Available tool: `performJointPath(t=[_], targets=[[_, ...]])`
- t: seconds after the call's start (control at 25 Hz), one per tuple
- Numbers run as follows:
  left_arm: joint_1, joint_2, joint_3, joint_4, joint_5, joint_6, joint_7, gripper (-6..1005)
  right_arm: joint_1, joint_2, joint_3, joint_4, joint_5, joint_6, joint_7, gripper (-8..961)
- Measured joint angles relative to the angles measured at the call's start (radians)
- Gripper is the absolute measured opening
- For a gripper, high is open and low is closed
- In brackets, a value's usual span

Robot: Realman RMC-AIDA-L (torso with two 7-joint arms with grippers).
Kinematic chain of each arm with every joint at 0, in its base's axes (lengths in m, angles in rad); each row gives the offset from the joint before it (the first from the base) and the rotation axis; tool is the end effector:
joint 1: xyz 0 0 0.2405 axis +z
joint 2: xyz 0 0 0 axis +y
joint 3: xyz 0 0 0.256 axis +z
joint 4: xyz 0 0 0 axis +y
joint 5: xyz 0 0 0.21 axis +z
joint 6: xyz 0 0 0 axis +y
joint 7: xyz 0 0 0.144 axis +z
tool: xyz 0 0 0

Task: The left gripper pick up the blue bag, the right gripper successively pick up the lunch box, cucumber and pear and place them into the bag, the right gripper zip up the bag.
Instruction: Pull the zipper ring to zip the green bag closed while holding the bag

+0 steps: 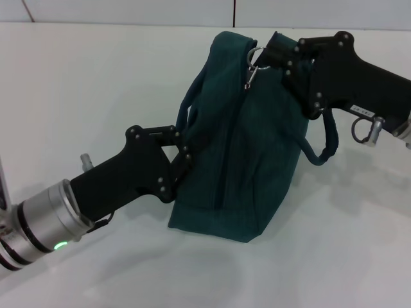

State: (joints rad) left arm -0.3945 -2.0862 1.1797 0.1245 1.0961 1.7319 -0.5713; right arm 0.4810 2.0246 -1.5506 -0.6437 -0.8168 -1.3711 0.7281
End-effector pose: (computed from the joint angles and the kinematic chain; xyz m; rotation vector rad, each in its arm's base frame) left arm -0.2605 0.2484 -0.0457 -2.3319 -0.2414 -1.2764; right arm 0.1686 0.3390 -0.0184 -2.3959 -0.1591 1.1855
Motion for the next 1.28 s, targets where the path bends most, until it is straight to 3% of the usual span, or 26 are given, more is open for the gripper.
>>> performJointPath(t=[0.56,1.28], targets=[[0.013,0.005,0.007,0.029,0.101,0.036,0.102,73,0.005,-0.001,0.003,0.018,0.051,0.004,-0.006,12],[0.031,0.052,0.009,0.041,0.156,0.059,0.109,89,0.000,-0.002,0.030,0.037,0.071,0.034,-0.040,13]])
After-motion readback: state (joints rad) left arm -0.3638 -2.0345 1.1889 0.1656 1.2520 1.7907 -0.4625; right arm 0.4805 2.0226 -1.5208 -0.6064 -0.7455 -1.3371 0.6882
